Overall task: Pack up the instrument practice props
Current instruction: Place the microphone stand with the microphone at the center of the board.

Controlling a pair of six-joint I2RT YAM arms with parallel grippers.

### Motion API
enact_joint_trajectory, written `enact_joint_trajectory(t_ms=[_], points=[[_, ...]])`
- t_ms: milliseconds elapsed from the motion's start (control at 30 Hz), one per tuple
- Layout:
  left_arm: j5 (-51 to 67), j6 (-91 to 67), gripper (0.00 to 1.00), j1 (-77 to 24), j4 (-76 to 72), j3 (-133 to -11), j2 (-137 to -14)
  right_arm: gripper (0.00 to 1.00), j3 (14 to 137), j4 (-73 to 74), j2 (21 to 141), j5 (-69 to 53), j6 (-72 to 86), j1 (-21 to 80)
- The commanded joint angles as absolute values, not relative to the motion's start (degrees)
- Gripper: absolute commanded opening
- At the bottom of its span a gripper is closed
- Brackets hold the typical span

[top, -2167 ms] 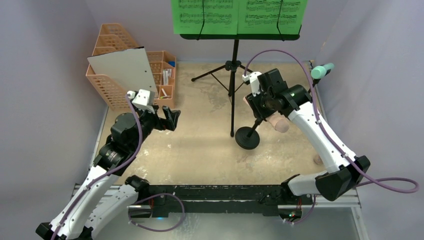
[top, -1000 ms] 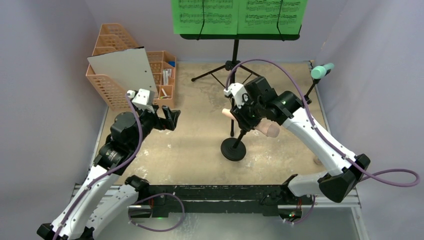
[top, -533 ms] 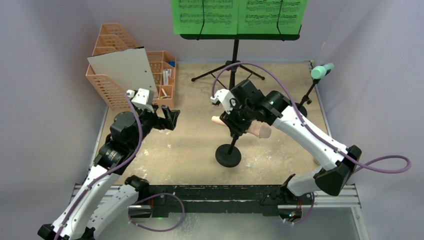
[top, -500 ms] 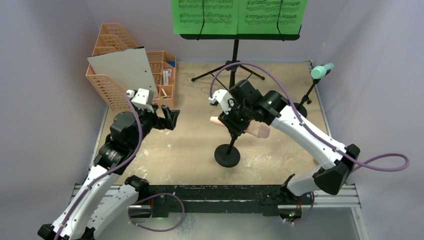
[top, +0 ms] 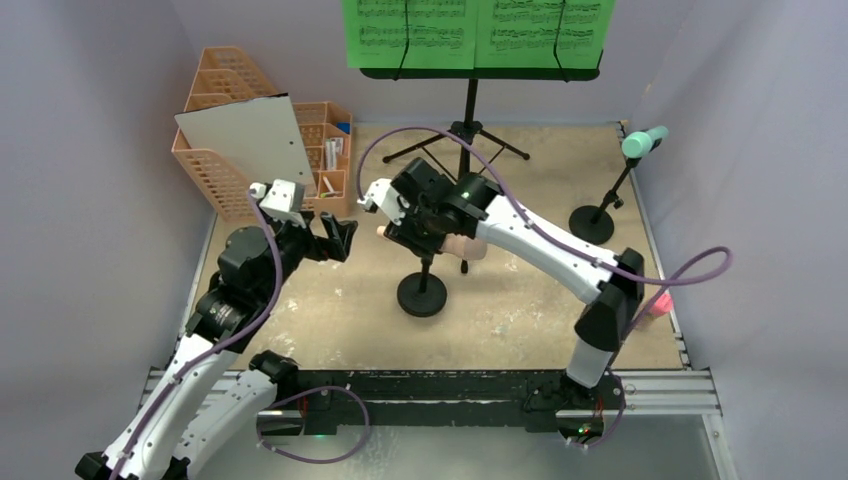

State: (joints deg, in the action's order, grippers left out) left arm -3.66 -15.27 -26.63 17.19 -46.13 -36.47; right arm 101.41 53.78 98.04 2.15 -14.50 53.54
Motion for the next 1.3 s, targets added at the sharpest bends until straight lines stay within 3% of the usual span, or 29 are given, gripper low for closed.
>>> enact_joint_trajectory(t_ms=[0, 333, 500, 633, 800, 1000, 1267], points=[[-6.4, -15.1, 0.98, -26.3, 15.3, -45.8, -35.1, 0.00, 109.4, 49.3, 101.9, 6.9, -17.7, 53.4], [-11.8, -15.6, 0.99, -26.2, 16.7, -45.5, -32.9, 0.02, 122.6, 50.5, 116.5, 11.0, -20.7, 53.6], [-11.6, -15.6, 0.99, -26.1, 16.4, -45.0, -32.2, 0.16, 122.3, 50.4, 117.9, 11.1, -21.4, 53.8], [-10.5, -15.5, 0.99, -26.1, 16.2, -45.0, -32.3, 0.40, 121.0, 50.0, 116.6, 10.6, -21.1, 53.9], [-9.2, -15.5, 0.98, -26.0, 15.8, -44.9, -32.4, 0.61, 121.5, 50.0, 113.9, 9.6, -20.4, 53.9], [-7.1, -15.5, 0.99, -26.0, 15.2, -44.5, -33.0, 0.75, 119.5, 49.8, 108.4, 8.7, -19.3, 53.9], [-2.2, -18.7, 0.99, -26.0, 13.8, -43.6, -37.8, 0.80, 110.6, 49.7, 97.5, 5.8, -15.2, 53.9]])
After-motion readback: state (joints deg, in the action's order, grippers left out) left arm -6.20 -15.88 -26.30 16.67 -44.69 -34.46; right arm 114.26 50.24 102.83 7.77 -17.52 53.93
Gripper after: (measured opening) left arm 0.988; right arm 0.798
